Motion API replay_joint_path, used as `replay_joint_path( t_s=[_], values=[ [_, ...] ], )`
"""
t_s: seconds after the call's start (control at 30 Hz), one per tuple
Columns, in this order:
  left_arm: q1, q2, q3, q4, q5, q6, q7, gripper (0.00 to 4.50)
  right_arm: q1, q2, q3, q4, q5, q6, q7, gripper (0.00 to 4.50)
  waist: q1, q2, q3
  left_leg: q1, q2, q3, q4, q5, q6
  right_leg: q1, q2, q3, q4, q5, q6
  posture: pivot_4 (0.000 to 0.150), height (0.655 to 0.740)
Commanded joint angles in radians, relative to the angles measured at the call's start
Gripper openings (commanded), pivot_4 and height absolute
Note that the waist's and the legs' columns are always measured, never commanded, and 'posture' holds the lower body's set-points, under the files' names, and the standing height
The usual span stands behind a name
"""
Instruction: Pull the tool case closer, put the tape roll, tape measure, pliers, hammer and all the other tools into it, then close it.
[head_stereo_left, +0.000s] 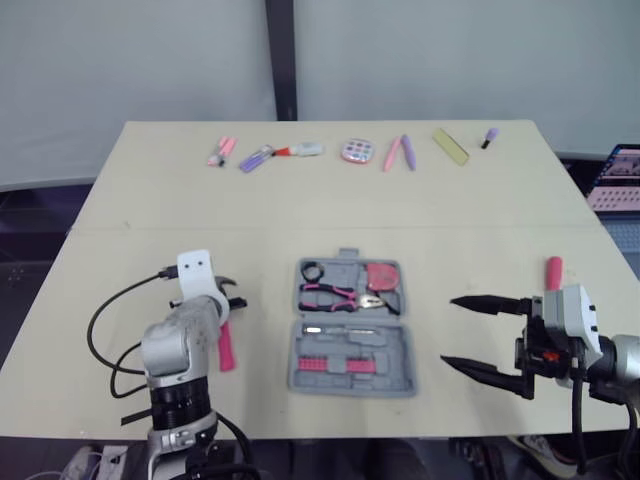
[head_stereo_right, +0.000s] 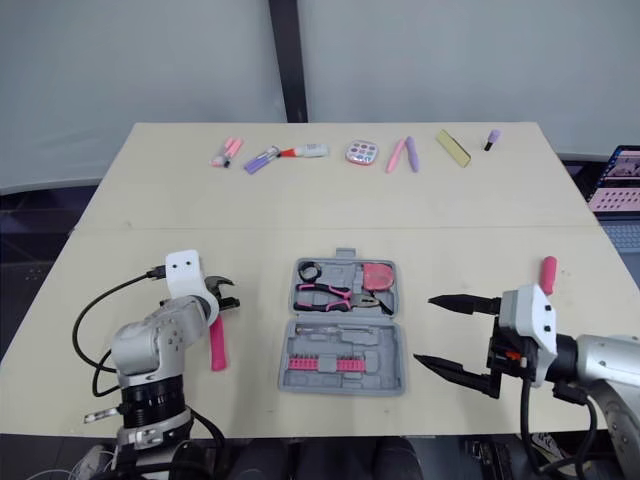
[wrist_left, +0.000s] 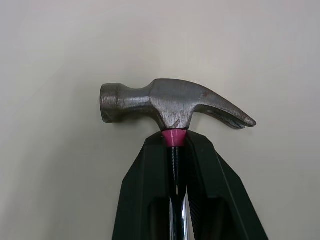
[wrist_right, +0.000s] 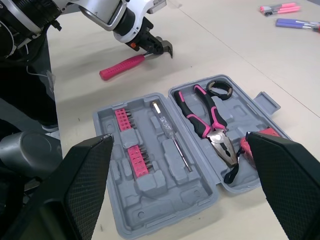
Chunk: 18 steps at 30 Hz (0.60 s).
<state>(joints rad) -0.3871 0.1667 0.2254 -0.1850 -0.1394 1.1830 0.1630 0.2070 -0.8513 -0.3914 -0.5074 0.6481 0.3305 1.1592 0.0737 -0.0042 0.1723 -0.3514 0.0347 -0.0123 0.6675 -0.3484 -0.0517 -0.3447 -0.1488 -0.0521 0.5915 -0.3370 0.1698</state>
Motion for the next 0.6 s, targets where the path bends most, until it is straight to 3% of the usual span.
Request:
replay_joint_path(
  t_s=[0.03, 0.2, 0.33, 0.6],
  values=[
    [-0.022, 0.185, -0.145, -0.026, -0.058, -0.135, -0.308, 0.03, -0.009, -0.004, -0.002, -0.009, 0.014, -0.009, 0.006, 4.50, -0.006, -0.001, 0.001, -0.001, 0.000, 0.000, 0.000, 0.000, 0.000, -0.002, 0.000, 0.000, 0.000, 0.000, 0.000, 0.150, 0.7400],
    [-0.028, 0.435, -0.325, -0.086, -0.096, -0.277, -0.659, 0.03, -0.031, -0.011, 0.011, 0.022, 0.009, -0.017, 0.030, 4.50, -0.024, -0.001, 0.001, -0.004, 0.000, 0.001, -0.003, 0.000, 0.000, -0.004, 0.000, 0.000, 0.000, 0.000, -0.001, 0.150, 0.7400],
    [-0.044, 0.543, -0.429, -0.146, -0.089, -0.365, -0.824, 0.03, -0.056, -0.010, 0.034, 0.037, 0.005, -0.018, 0.034, 4.50, -0.032, 0.000, 0.003, -0.004, 0.000, 0.002, -0.005, 0.000, 0.000, -0.005, 0.000, 0.000, 0.000, 0.000, -0.001, 0.150, 0.7400],
    [-0.171, 0.551, -0.619, -0.206, -0.030, -0.407, -0.956, 0.03, -0.040, -0.015, 0.022, 0.036, 0.015, -0.014, 0.053, 4.50, -0.025, -0.001, 0.004, -0.005, 0.000, 0.002, -0.003, 0.001, 0.001, -0.006, 0.000, 0.001, 0.000, 0.000, 0.000, 0.150, 0.7400]
  ],
)
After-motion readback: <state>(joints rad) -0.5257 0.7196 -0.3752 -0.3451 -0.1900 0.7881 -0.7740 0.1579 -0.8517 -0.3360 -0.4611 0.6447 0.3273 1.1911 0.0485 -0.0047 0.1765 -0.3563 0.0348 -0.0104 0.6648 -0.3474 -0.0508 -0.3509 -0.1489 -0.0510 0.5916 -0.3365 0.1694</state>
